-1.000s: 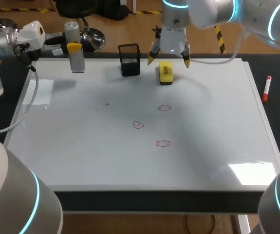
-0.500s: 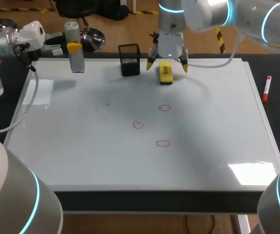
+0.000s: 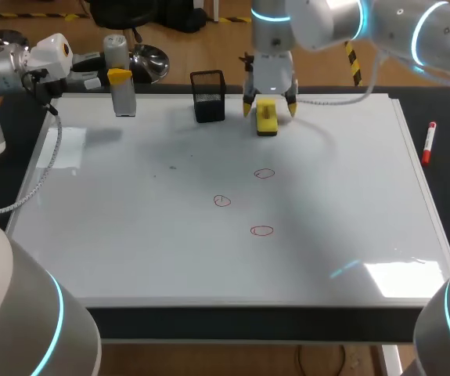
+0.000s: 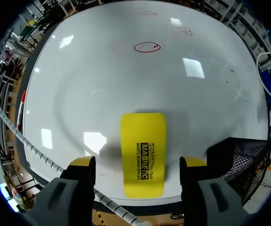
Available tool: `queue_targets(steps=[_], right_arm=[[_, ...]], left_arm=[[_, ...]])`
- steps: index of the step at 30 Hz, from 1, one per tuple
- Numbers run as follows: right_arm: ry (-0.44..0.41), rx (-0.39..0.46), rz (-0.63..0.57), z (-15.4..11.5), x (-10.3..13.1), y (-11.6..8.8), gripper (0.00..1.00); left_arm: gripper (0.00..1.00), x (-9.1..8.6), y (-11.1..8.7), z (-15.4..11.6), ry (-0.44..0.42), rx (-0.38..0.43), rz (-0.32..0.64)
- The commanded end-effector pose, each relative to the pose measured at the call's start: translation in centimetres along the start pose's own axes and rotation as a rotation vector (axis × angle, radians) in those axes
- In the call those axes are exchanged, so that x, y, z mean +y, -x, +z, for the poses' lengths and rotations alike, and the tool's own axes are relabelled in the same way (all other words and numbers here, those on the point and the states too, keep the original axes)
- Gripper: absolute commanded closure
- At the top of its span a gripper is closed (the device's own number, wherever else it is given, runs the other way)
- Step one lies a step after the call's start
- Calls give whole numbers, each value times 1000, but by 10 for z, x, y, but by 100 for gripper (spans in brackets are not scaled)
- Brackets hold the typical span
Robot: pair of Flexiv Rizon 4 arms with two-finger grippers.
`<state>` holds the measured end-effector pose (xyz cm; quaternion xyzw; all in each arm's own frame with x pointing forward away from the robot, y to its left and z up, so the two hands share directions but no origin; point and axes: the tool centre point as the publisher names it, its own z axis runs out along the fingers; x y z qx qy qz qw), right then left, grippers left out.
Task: Pick up the inspection probe, press it on each red-marked spot on the whiteboard one by one, put down the probe, pick up the eraser, and wipe off all the red marks.
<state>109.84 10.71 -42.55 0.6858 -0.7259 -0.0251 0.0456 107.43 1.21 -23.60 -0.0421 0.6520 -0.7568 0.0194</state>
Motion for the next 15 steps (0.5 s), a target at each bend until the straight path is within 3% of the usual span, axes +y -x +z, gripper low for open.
queue_targets(steps=[1,6,8,9,15], right_arm=[[9,15,-3,-2,-5,2,33],[15,22,-4,-1,-5,1,30],[18,24,-4,0,-4,1,39],[19,26,-5,0,-4,0,51],[27,23,-2,1,-3,-1,60]], left_arm=[[100,0,1,0,-2,2,0],[100,0,1,0,-2,2,0],[100,0,1,0,-2,2,0],[100,0,1,0,-2,2,0],[100,0,1,0,-2,2,0]])
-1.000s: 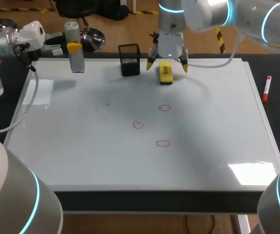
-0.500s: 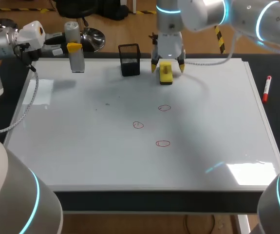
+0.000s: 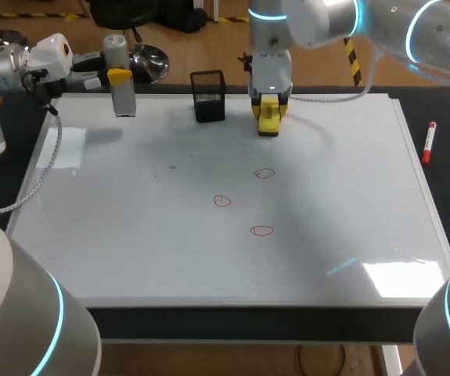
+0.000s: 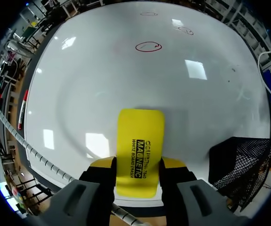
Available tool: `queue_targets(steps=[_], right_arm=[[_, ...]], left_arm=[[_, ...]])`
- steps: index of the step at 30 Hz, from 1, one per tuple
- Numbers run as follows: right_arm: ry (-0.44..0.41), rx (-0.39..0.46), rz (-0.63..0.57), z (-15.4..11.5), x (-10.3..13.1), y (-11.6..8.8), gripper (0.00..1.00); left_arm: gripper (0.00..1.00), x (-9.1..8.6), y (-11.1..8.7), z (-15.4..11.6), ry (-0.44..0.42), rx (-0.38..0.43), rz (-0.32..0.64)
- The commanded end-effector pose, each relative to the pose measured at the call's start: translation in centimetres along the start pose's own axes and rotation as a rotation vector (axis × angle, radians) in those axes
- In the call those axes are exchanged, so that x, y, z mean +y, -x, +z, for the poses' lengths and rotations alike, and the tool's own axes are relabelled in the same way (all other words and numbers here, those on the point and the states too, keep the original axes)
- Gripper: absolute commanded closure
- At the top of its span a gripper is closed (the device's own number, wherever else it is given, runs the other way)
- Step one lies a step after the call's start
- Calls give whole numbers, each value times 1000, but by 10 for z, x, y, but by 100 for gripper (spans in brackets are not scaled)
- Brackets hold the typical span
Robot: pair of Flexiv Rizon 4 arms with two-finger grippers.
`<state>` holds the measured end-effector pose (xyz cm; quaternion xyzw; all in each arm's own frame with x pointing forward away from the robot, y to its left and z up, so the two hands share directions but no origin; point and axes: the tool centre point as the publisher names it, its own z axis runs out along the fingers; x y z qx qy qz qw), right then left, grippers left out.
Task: Pick up the inspection probe, press it on each red-marked spot on the whiteboard one by one, put down the probe, pick up the eraser, and wipe off all the red marks.
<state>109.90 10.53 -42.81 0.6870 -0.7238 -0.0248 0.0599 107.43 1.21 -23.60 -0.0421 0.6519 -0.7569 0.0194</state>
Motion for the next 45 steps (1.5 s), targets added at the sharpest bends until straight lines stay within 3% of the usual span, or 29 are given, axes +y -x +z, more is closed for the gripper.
queue_targets(steps=[1,4,5,6,22,45], right_arm=[[8,-2,2,-1,-2,0,66],[11,-1,3,-2,-1,-1,81],[12,0,3,-2,-1,-2,95],[13,1,4,-1,-1,-2,100],[17,-30,75,-18,3,-19,100],[-25,-49,279,-64,11,-115,100]], left_arm=[[100,0,1,0,-2,2,1],[100,0,1,0,-2,2,1],[100,0,1,0,-2,2,1],[100,0,1,0,-2,2,1],[100,0,1,0,-2,2,1],[100,0,1,0,-2,2,1]])
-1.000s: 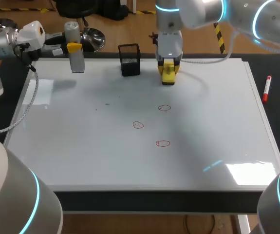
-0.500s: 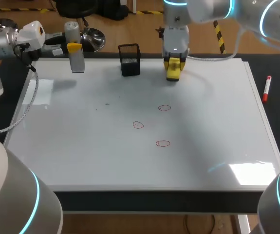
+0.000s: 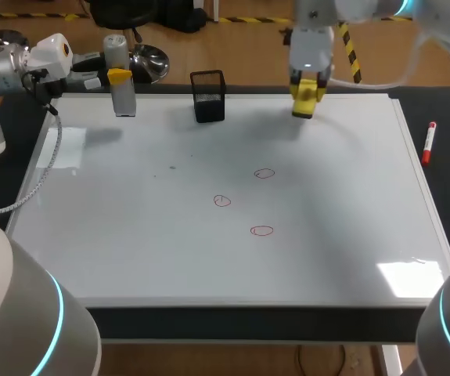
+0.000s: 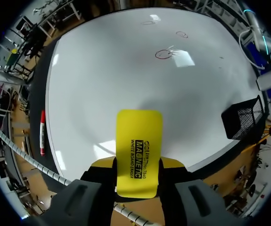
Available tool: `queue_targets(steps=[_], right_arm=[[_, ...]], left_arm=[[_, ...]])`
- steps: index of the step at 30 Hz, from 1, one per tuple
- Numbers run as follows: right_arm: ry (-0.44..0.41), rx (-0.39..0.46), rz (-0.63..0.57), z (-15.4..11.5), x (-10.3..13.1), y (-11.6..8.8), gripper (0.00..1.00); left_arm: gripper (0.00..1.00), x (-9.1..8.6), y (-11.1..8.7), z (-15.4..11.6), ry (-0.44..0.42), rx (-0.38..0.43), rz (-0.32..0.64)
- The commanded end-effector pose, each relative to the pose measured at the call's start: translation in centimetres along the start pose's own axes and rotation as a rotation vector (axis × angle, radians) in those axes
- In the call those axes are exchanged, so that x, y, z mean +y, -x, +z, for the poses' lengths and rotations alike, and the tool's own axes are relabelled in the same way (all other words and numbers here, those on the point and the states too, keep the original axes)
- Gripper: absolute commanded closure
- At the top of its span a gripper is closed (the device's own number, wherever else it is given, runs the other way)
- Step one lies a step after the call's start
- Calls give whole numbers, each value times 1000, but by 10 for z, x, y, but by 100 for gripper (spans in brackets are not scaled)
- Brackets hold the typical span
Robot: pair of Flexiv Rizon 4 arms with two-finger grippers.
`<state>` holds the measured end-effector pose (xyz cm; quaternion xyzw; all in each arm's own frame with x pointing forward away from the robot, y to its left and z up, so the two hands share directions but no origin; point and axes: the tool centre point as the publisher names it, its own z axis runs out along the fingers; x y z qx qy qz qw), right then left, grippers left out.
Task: Pick up the inspection probe, press it on each red-marked spot on the whiteboard one by one, put down the probe, pick up the eraser, and wipe off all the red marks.
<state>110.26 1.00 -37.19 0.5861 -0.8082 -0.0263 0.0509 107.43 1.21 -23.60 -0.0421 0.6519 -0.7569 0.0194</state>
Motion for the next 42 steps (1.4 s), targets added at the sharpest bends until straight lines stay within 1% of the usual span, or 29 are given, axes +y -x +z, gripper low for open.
queue_targets(steps=[1,7,16,21,31,35,39,42], right_arm=[[-23,-22,29,-15,8,-25,100],[-37,-61,161,-19,-5,-59,100],[-55,-74,280,-24,-16,-102,100],[-58,-80,338,-24,-20,-121,100],[-55,-101,401,-22,-17,-142,100],[-50,-107,420,-20,-17,-148,100],[-73,-114,436,-22,-16,-151,100],[-69,-122,447,-23,-16,-152,100]], left_arm=[[100,0,1,0,-2,2,0],[100,0,1,0,-2,2,0],[100,0,1,0,-2,2,0],[100,0,1,0,-2,2,0],[100,0,1,0,-2,2,0],[100,0,1,0,-2,2,0],[100,0,1,0,-2,2,0],[100,0,1,0,-2,2,0]])
